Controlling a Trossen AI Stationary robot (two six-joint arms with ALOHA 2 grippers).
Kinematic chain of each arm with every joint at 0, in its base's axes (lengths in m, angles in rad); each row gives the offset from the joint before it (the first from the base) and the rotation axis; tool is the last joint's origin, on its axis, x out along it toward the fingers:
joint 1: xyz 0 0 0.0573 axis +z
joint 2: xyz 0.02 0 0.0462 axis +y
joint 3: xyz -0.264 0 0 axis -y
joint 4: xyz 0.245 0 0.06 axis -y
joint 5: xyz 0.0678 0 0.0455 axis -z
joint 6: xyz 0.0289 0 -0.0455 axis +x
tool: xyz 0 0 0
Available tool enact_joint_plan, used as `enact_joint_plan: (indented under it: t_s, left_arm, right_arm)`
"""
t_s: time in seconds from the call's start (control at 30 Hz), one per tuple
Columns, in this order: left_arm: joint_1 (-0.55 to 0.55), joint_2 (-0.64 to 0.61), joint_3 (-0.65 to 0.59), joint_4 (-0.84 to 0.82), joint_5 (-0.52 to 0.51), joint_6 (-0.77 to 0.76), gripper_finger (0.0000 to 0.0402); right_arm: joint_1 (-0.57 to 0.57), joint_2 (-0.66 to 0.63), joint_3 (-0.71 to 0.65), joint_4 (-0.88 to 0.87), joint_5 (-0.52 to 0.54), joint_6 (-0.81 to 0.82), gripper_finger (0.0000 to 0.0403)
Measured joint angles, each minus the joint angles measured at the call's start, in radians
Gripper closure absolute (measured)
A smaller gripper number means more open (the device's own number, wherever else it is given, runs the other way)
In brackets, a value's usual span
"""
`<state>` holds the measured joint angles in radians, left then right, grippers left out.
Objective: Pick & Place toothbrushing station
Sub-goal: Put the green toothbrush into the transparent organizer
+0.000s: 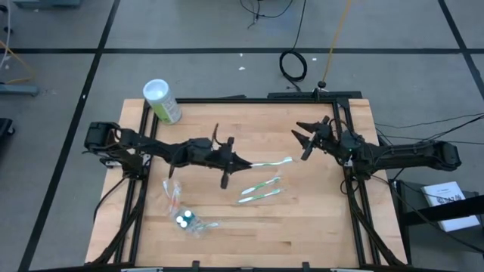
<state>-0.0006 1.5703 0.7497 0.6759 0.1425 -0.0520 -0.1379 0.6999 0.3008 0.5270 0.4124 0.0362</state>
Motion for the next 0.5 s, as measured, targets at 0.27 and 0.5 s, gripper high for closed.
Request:
enact_joint_plan:
  t_s: [0.27,0.5]
  left_arm:
    - [0.012,-0.005,-0.047,0.126,-0.008,0.013,0.0398]
    - [0.032,-0.005,-0.046,0.148,-0.011,0.013,0.0395]
  right_arm:
    - [0.031,0.178,0.0,0.236,-0.351,-0.049,0.0228]
    - [0.101,0.457,0.011,0.595,-0.365,-0.095,0.0175]
